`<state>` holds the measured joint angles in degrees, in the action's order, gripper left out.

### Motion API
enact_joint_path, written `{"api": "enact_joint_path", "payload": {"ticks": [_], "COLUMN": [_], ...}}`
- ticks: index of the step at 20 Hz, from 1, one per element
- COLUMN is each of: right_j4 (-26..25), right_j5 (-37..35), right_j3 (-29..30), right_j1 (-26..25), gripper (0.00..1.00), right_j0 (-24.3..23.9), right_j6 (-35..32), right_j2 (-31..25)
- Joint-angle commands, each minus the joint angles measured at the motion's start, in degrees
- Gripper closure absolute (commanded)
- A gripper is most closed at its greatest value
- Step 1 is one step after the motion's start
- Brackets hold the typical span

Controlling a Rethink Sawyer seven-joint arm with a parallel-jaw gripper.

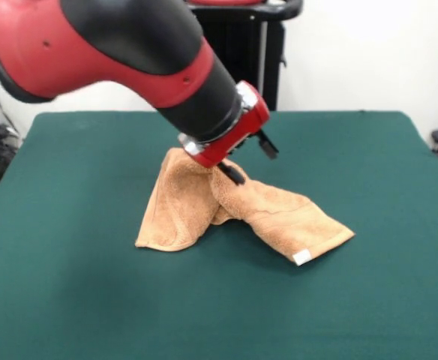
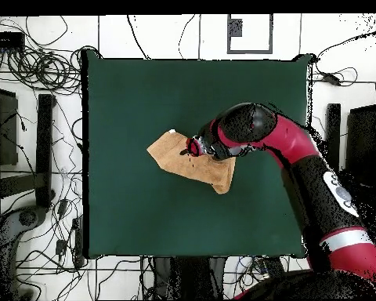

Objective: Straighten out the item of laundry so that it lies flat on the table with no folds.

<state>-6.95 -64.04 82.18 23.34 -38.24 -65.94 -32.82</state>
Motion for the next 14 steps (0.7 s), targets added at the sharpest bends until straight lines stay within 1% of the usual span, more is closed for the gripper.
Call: {"api": "enact_joint_path", "payload": {"ticks": [1, 7, 9, 14], "right_j4": [-1.49, -3.06, -3.65, -4.61], "right_j5": [-1.72, 2.05, 3.85, 7.72], "right_j3": [-2.60, -2.82, -3.22, -2.50], "right_j1": [-1.90, -3.29, -4.48, -5.71], "gripper": [0.00, 0.00, 0.00, 0.00], "right_j0": [1.03, 1.91, 2.27, 2.54], "right_j6": [6.98, 6.53, 6.50, 5.79], "right_j2": [-4.65, -4.23, -4.00, -3.99]}}
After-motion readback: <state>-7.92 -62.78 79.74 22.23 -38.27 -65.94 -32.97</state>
